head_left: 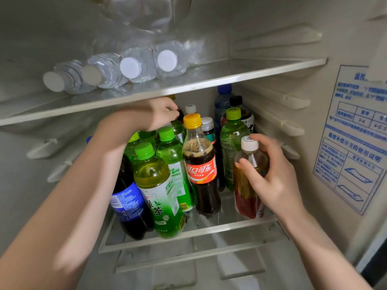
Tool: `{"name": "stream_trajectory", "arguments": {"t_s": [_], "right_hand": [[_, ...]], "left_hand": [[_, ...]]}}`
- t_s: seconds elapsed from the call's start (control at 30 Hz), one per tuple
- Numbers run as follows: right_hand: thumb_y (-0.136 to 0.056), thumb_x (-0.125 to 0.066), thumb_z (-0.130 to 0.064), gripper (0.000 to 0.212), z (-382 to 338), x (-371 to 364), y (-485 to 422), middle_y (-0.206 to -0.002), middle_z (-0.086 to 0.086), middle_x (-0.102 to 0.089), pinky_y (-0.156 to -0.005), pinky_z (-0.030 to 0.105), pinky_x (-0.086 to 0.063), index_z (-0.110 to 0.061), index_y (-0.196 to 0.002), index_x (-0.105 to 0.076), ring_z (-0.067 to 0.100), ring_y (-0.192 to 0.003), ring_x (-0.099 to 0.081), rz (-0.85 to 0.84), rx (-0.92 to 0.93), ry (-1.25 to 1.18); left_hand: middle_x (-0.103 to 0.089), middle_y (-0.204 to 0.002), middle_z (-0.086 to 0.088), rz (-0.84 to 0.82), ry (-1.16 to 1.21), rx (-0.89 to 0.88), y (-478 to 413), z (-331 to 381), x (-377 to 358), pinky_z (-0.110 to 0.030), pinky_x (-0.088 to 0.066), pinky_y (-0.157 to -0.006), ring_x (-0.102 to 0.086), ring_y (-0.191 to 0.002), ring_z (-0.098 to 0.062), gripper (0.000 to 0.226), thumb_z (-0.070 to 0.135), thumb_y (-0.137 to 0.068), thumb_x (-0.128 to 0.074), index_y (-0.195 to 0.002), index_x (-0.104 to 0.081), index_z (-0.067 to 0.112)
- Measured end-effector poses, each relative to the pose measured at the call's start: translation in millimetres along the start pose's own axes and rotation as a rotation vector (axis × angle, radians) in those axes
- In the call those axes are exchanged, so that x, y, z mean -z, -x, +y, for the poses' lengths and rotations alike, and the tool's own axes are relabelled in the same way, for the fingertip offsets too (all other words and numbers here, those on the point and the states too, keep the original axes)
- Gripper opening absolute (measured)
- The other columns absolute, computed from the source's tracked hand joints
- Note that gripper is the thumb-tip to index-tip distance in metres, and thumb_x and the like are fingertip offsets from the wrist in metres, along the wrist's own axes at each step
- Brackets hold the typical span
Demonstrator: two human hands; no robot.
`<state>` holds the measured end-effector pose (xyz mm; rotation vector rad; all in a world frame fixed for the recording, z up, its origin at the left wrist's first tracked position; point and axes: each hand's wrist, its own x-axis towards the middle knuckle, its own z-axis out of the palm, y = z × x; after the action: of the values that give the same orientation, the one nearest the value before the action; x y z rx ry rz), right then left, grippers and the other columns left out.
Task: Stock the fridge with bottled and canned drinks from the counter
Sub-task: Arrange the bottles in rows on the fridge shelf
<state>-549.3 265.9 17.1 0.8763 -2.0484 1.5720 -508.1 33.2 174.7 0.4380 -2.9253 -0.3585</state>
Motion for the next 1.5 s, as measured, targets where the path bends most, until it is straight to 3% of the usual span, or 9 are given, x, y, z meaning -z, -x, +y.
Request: {"name": "stream_trajectory", "arguments": {"t_s": [0.1, 0.27, 0.37, 0.5, 0.67, 0.77, 0.93, 1.1, 1.5], "right_hand": [[-0.083, -0.068, -0.028, 0.048, -0.3, -1.7, 0.4, -0.116, -0.021, -0.057, -0.087, 0.018, -0.043, -0.038, -0.124, -0.045, -0.003, -0.108, -0.054, 0.009, -0.007, 0.004], [-0.084, -0.066, -0.026, 0.048, -3.4, -1.9, 2.0, -0.117, -0.019, -0.057, -0.085, 0.020, -0.042, -0.039, -0.124, -0.043, 0.000, -0.108, -0.055, 0.010, -0.020, 0.011], [-0.084, -0.064, -0.025, 0.046, -8.1, -3.1, 2.6, -0.116, -0.019, -0.057, -0.085, 0.024, -0.042, -0.037, -0.124, -0.043, 0.003, -0.106, -0.055, 0.021, -0.039, 0.041], [-0.083, -0.065, -0.018, 0.043, -15.3, -6.6, -1.5, -0.108, -0.012, -0.057, -0.080, 0.025, -0.039, -0.026, -0.121, -0.047, 0.011, -0.099, -0.055, 0.025, -0.032, 0.145], [-0.079, -0.065, -0.014, 0.034, -34.1, -5.4, -17.1, -0.115, 0.005, -0.060, -0.088, 0.030, -0.040, -0.010, -0.112, -0.060, 0.023, -0.107, -0.055, 0.098, 0.066, 0.351], [-0.082, -0.061, -0.018, 0.031, -48.0, -9.0, -33.0, -0.118, 0.003, -0.061, -0.091, 0.028, -0.039, -0.012, -0.113, -0.062, 0.020, -0.111, -0.054, 0.058, 0.121, 0.366], [-0.087, -0.056, -0.020, 0.028, -58.5, -22.6, -67.8, -0.114, 0.004, -0.062, -0.081, 0.023, -0.035, -0.013, -0.113, -0.063, 0.023, -0.106, -0.054, -0.058, 0.216, 0.447], [-0.090, -0.050, -0.028, 0.030, -60.6, -40.0, -112.8, -0.121, 0.003, -0.060, -0.079, 0.027, -0.038, -0.021, -0.119, -0.059, 0.024, -0.111, -0.053, -0.263, 0.174, 0.562], [-0.091, -0.053, -0.038, 0.036, -50.7, -87.0, -192.4, -0.121, 0.007, -0.060, -0.083, 0.026, -0.040, -0.014, -0.117, -0.059, 0.020, -0.106, -0.054, -0.708, 0.006, 0.570]], "left_hand": [[-0.056, -0.132, 0.002, 0.088, -0.091, 0.022, 24.0, -14.5, 3.1, -0.025, -0.035, -0.090, -0.052, -0.116, -0.018, 0.042, 0.039, -0.096, -0.047, -0.135, -0.048, 0.024], [-0.054, -0.135, -0.003, 0.279, -0.153, 0.013, 78.2, -40.9, -0.3, -0.031, -0.036, -0.101, -0.048, -0.124, -0.023, 0.047, 0.045, -0.091, -0.049, -0.133, -0.050, 0.023], [-0.059, -0.126, -0.007, 0.488, -0.116, -0.009, 100.0, -53.8, -10.3, -0.038, -0.043, -0.096, -0.053, -0.117, -0.029, 0.054, 0.051, -0.083, -0.050, -0.127, -0.056, 0.020], [-0.059, -0.113, -0.012, 0.693, -0.001, 0.002, 104.3, -73.2, -31.2, -0.032, -0.039, -0.087, -0.055, -0.105, -0.029, 0.047, 0.029, -0.082, -0.070, -0.124, -0.057, 0.013], [-0.061, -0.096, -0.006, 0.808, 0.283, 0.009, 103.2, -87.9, -48.2, -0.015, -0.037, -0.070, -0.055, -0.073, 0.001, 0.029, 0.022, -0.086, -0.066, -0.112, -0.053, 0.021], [-0.057, -0.091, -0.007, 0.878, 0.271, 0.008, 103.3, -98.1, -47.6, -0.015, -0.028, -0.066, -0.043, -0.070, -0.005, 0.019, 0.015, -0.088, -0.061, -0.106, -0.054, 0.016], [-0.057, -0.092, -0.015, 0.890, 0.172, 0.004, 96.5, -113.7, -41.8, -0.018, -0.028, -0.071, -0.041, -0.079, -0.010, 0.017, 0.006, -0.087, -0.059, -0.104, -0.056, 0.004], [-0.059, -0.090, -0.019, 0.852, 0.128, -0.028, 67.2, -118.9, -39.3, -0.046, -0.045, -0.079, -0.055, -0.085, -0.037, 0.015, 0.008, -0.088, -0.059, -0.101, -0.055, 0.002], [-0.057, -0.117, -0.020, 0.773, 0.255, 0.132, -26.1, -149.8, -39.0, -0.036, -0.039, -0.094, -0.052, -0.111, -0.035, 0.030, 0.021, -0.092, -0.058, -0.117, -0.059, 0.005]]}}
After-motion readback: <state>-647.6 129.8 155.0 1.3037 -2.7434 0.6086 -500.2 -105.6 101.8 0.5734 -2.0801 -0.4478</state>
